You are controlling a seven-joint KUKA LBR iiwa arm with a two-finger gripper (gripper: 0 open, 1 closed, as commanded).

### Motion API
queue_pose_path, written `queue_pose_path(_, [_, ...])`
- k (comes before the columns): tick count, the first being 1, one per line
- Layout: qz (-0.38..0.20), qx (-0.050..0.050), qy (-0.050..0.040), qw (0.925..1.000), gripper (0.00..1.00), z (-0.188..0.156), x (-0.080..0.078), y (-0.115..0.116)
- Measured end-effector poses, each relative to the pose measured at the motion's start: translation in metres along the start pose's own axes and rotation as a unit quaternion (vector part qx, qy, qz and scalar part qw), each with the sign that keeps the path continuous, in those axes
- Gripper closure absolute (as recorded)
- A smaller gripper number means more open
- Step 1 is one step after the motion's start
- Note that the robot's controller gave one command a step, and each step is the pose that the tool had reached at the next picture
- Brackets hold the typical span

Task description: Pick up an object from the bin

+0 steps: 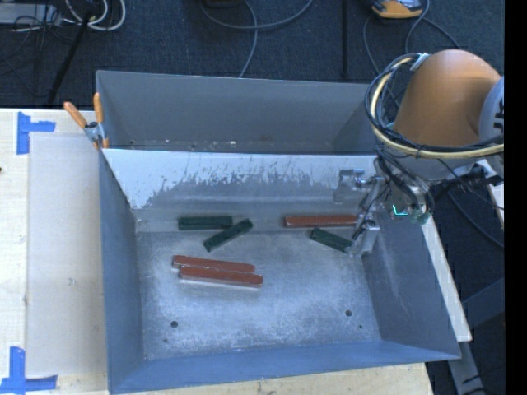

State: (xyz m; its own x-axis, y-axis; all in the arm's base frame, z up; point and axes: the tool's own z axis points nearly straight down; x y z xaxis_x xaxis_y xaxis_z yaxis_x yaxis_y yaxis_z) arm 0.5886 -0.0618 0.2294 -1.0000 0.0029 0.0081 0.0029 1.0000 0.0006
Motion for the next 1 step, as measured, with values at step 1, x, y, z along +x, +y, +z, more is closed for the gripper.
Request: queue_pose_path(1, [0.006,0.000,-0.0003,1.0000,0.00,0.0798,-0.0181,-0.0005])
